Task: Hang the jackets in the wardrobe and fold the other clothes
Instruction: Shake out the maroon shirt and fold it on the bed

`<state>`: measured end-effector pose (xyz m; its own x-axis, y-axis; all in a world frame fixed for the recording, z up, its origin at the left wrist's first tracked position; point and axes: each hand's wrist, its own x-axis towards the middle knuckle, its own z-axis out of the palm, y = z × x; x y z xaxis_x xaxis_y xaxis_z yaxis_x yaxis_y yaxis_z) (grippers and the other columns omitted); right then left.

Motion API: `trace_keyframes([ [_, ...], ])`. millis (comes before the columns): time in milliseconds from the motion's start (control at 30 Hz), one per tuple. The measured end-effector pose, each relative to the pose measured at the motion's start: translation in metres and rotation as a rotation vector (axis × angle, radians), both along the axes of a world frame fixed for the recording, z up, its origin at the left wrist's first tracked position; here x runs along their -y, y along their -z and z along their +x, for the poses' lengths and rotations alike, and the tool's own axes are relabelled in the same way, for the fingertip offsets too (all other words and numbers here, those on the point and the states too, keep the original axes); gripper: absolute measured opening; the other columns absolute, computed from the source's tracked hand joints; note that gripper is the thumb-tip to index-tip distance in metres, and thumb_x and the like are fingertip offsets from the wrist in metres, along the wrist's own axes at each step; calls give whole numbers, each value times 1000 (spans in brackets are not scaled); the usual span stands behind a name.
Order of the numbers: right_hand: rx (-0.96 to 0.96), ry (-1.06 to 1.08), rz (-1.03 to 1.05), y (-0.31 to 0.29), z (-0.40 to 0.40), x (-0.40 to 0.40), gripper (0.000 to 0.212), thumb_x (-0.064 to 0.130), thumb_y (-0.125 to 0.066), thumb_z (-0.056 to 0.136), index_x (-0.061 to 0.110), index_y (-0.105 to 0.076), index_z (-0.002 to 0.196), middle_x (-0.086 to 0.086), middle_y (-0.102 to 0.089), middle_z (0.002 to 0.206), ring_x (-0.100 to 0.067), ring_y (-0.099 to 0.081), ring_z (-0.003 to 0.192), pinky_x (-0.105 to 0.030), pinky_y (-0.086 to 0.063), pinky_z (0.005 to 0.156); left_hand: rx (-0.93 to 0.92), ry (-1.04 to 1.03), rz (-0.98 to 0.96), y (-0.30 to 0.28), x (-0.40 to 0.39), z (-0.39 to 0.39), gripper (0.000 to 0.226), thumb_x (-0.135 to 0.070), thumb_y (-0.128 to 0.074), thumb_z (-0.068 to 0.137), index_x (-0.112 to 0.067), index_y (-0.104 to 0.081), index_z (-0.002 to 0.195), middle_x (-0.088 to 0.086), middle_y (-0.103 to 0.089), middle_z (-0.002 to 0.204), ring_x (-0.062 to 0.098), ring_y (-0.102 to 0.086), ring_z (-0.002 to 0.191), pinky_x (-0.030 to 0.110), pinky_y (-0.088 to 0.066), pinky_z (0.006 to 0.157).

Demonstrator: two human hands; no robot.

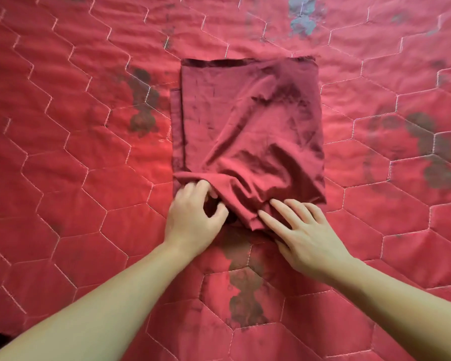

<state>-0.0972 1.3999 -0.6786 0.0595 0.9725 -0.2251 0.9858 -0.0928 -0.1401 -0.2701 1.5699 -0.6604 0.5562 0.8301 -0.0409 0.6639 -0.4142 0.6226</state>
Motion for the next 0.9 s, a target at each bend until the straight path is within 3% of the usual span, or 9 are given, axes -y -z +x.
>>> trace_keyframes([
  [67, 2, -5, -32, 1, 1, 8, 64, 28, -62, 77, 27, -49, 140, -9, -48, 144, -35, -50, 125, -49, -35, 103, -31, 210, 304, -3, 4, -13, 47, -45, -62, 67, -26, -51, 108, -3, -51, 111, 22, -49, 104, 39, -38, 88],
  [167, 12, -26, -42, 1, 1, 19, 68, 28, -60, 77, 30, -43, 143, -7, -41, 150, -34, -42, 134, -52, -29, 108, -254, 544, 382, 7, -4, -7, 70, -50, -67, 66, -33, -50, 132, 1, -45, 141, 26, -44, 128, 50, -30, 104],
  [300, -7, 19, -12, -2, 9, 30, 72, 29, -56, 72, 30, -43, 143, -10, -37, 153, -33, -36, 138, -56, -28, 109, -377, 696, 303, 18, -12, -15, 54, -44, -77, 70, -29, -67, 121, 3, -62, 131, 27, -57, 121, 52, -38, 101],
  [433, -15, 115, -38, -4, 18, 18, 85, 22, -84, 48, 21, -61, 130, -13, -55, 137, -33, -55, 122, -57, -41, 97, -328, 714, 274, 19, -15, -35, 51, -31, -65, 74, -25, -66, 124, 2, -59, 136, 23, -56, 124, 48, -43, 102],
  [600, -113, 152, 121, -18, 33, -9, 58, 5, -80, 45, 16, -72, 102, 0, -72, 101, -27, -68, 88, -45, -43, 91, -193, 504, 328, 7, -12, -19, 30, -11, -66, 68, -21, -77, 93, -2, -75, 100, 18, -72, 90, 40, -46, 93],
  [667, -183, 100, 22, -35, 43, -12, 44, 7, -75, 53, 19, -72, 95, 3, -72, 89, -29, -67, 80, -39, -49, 82, -236, 517, 246, -6, -16, -13, 26, -8, -60, 75, -20, -74, 93, -3, -75, 84, 19, -70, 80, 35, -36, 94],
  [733, -303, 130, -183, -54, 52, -14, 24, 11, -61, 62, 29, -63, 77, 11, -64, 68, -28, -58, 70, -33, -46, 66, -368, 623, 95, -20, -21, -12, 22, -16, -51, 89, -24, -67, 102, -2, -72, 87, 23, -64, 85, 30, -34, 92],
  [800, -572, 240, -487, -68, 60, -19, 12, 14, -53, 63, 25, -52, 67, 12, -51, 54, -17, -48, 56, -28, -40, 55, -455, 683, -154, -36, -25, -13, 13, -24, -50, 93, -24, -62, 97, -1, -69, 88, 24, -58, 84, 31, -39, 79],
  [900, -957, 384, -868, -82, 68, -33, 23, 19, -61, 57, 14, -67, 79, 8, -61, 68, -8, -56, 65, -23, -43, 62, -531, 707, -602, -52, -37, -10, 13, -22, -55, 88, -12, -62, 85, -2, -59, 73, 14, -49, 66, 30, -39, 65],
])
